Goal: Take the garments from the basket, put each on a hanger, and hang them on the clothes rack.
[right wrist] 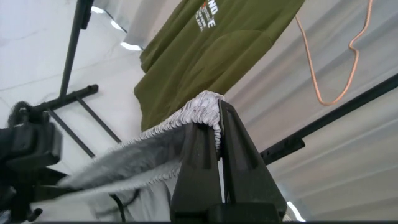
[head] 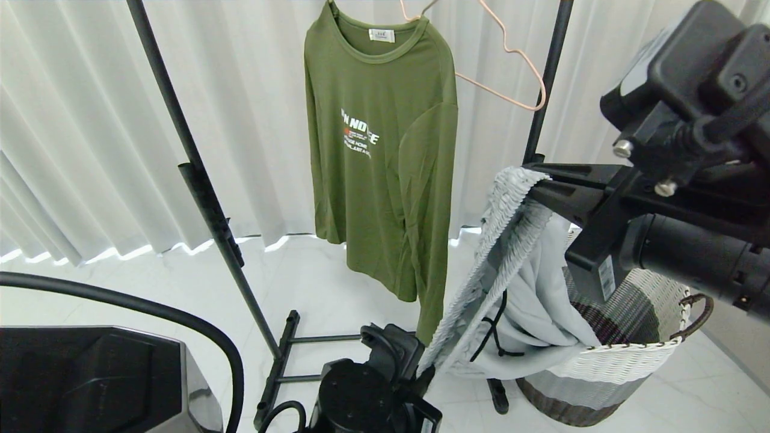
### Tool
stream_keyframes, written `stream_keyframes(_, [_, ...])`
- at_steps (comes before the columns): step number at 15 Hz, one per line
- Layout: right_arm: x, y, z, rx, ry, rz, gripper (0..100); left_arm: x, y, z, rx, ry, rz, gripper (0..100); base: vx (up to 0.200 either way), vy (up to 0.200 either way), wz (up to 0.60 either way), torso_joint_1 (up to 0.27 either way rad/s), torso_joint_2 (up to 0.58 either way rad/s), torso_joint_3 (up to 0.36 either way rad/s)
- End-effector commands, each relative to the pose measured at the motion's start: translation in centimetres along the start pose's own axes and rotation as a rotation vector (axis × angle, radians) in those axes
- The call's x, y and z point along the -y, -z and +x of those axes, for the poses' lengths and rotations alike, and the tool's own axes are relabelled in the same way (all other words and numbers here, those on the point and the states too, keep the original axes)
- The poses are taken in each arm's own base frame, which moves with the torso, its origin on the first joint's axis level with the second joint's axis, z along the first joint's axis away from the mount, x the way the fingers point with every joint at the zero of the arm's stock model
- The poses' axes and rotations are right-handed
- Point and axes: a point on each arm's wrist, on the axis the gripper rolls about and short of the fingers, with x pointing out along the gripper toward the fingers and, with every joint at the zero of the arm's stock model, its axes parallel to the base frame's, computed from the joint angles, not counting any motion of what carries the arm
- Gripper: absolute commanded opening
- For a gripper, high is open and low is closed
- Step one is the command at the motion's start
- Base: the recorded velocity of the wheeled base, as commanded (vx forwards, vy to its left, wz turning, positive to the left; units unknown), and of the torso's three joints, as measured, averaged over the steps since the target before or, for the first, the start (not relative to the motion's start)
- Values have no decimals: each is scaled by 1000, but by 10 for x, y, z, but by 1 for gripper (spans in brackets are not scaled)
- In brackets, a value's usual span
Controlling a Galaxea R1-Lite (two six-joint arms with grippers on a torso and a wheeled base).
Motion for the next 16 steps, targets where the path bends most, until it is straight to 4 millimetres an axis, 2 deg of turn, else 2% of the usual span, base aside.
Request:
stream_keyframes(1, [0, 4, 0, -12, 4, 0, 0, -3, 10, -10, 8, -8, 90, 0, 0, 0, 0, 0, 0, 0])
stream_keyframes(4, [-3, 14, 1, -41, -2, -6, 0, -18, -12, -27, 120, -51, 131, 0, 0, 0, 0, 0, 0, 0])
stream_keyframes(6, [-1, 15, 3, -50, 13, 19, 0, -36, -33, -55, 148, -99, 110, 0, 0, 0, 0, 0, 0, 0])
stream_keyframes(8, [6, 17, 5, -62, 51, 30, 0, -49, -69, -89, 182, -133, 89, 0, 0, 0, 0, 0, 0, 0])
stream_keyframes(10, [14, 11, 5, -47, 90, 50, 0, -63, -140, -140, 224, -169, 59, 0, 0, 0, 0, 0, 0, 0])
stream_keyframes(12, [24, 0, 5, -16, 121, 77, 0, -75, -200, -185, 258, -198, 7, 0, 0, 0, 0, 0, 0, 0])
stream_keyframes(15, [53, -23, 2, 50, 225, 123, 0, -85, -261, -245, 321, -231, -16, 0, 0, 0, 0, 0, 0, 0])
stream_keyframes(16, [61, -29, 1, 67, 251, 136, 0, -86, -271, -255, 343, -233, -19, 0, 0, 0, 0, 0, 0, 0])
